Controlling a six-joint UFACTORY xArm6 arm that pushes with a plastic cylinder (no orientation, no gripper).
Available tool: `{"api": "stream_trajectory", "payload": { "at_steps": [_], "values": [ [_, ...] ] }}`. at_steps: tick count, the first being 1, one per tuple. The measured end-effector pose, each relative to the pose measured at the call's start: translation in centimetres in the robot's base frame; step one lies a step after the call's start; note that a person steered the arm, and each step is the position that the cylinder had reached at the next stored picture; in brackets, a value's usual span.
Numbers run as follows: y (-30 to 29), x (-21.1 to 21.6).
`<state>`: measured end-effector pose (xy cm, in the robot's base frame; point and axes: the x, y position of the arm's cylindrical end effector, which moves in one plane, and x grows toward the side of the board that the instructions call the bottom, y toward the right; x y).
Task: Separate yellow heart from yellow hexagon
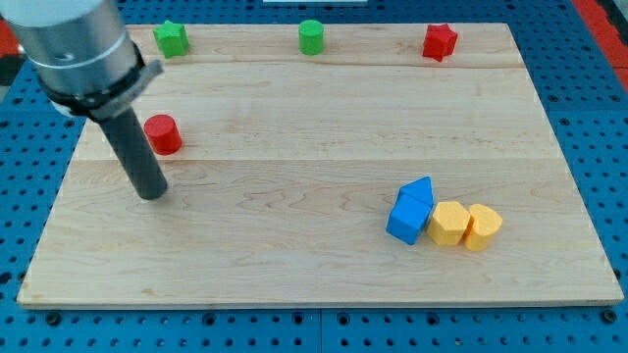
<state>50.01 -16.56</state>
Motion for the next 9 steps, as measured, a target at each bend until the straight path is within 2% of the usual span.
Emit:
{"api": "stream_trajectory", "payload": {
  "at_steps": [1,2,3,4,6,9],
  "values": [
    [4.4,6.3],
    [11.5,10.7],
    [21.2,10.7],
    [26.7,9.9],
    [33.3,7.5],
    [34.2,-2.1]
  ]
}}
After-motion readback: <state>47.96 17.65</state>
